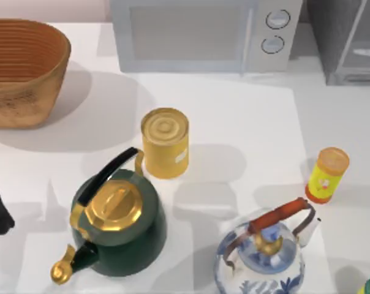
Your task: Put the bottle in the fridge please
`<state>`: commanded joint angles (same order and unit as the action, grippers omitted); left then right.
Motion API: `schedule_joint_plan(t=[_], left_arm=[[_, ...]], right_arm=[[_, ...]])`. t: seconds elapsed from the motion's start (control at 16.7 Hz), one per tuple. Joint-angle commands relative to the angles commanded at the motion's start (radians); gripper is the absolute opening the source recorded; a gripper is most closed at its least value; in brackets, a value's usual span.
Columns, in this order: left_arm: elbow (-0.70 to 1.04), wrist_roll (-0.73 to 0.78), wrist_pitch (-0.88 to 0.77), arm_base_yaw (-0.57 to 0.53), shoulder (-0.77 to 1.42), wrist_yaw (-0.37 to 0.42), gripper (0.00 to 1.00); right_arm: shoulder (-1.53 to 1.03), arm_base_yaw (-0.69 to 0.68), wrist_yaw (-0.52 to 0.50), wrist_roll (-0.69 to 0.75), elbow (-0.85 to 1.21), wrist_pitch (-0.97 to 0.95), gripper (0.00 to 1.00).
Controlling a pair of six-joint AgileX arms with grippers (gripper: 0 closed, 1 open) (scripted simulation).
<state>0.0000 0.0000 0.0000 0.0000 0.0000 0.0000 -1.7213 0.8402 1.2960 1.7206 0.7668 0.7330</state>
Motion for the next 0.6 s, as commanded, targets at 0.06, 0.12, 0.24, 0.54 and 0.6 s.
schedule_joint_plan(t=[0.06, 0.12, 0.24, 0.54, 0.6], left_arm=[[0.000, 0.000, 0.000, 0.000, 0.000, 0.000, 1.00], [0.000, 0.000, 0.000, 0.000, 0.000, 0.000, 1.00], [0.000, 0.000, 0.000, 0.000, 0.000, 0.000, 1.00], [0.000, 0.000, 0.000, 0.000, 0.000, 0.000, 1.00], [0.000, 0.000, 0.000, 0.000, 0.000, 0.000, 1.00]], right_arm=[[-0.008, 0.012, -0.007, 0.033, 0.019, 0.052, 0.01], [-0.015, 0.021, -0.014, 0.060, 0.035, 0.094, 0.01], [-0.026, 0.030, -0.028, 0.095, 0.055, 0.146, 0.01], [-0.030, 0.032, -0.034, 0.105, 0.061, 0.159, 0.01], [-0.028, 0.071, -0.034, 0.103, -0.072, 0.172, 0.01]])
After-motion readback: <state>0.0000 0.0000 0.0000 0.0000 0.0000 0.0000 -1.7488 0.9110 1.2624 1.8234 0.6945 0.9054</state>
